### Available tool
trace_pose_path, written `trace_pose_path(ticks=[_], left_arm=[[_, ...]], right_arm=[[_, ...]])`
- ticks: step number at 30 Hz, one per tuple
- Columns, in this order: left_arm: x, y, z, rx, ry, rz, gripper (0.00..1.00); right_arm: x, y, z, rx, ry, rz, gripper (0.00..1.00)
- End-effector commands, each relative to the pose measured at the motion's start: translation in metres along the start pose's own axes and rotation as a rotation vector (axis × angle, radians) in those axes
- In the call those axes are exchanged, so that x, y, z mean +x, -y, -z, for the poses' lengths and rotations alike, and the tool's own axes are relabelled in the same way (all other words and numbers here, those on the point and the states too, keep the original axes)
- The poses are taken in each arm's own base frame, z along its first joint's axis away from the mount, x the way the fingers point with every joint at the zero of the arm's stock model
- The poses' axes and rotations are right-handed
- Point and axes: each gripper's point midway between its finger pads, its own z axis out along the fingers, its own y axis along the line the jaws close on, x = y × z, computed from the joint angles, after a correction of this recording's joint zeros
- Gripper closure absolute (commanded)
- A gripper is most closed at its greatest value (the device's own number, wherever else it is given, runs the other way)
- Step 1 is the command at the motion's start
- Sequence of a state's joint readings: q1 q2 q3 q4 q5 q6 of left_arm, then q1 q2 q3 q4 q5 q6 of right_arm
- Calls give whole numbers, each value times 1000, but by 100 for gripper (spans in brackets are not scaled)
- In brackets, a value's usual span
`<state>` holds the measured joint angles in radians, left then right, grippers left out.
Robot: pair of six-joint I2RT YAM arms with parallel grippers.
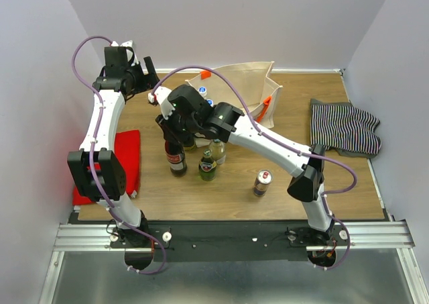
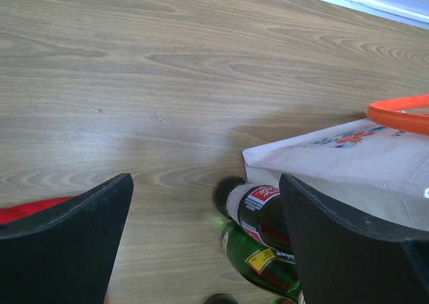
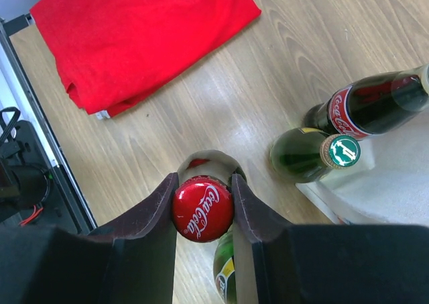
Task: Place the beverage into the canvas bag
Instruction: Pick up the drink from the center of the board.
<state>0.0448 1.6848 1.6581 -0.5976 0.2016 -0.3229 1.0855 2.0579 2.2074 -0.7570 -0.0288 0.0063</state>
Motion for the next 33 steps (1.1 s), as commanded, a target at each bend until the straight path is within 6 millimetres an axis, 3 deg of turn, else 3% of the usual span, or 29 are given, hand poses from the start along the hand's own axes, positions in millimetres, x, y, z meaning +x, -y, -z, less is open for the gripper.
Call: trace_pose_path(ticks=[1, 6, 7, 13, 25, 33], left_arm=[[-12, 9, 13, 44, 44, -1, 1], [-12, 11, 13, 56, 42, -2, 1], [-13, 12, 13, 60, 44, -3, 1], [-15, 13, 12, 64, 45, 1, 1], [-16, 18, 15, 88, 48, -6, 1], [-16, 18, 16, 88, 50, -10, 1]], right_arm=[[-16, -12, 11, -18, 38, 7, 99], [-43, -13, 24, 17, 112, 62, 99], [-54, -13, 34, 31, 148, 73, 99], [-74, -10, 56, 73, 209, 93, 99], [-136, -8, 127, 98, 452, 113, 99], [-163, -12, 158, 80, 561, 118, 99]])
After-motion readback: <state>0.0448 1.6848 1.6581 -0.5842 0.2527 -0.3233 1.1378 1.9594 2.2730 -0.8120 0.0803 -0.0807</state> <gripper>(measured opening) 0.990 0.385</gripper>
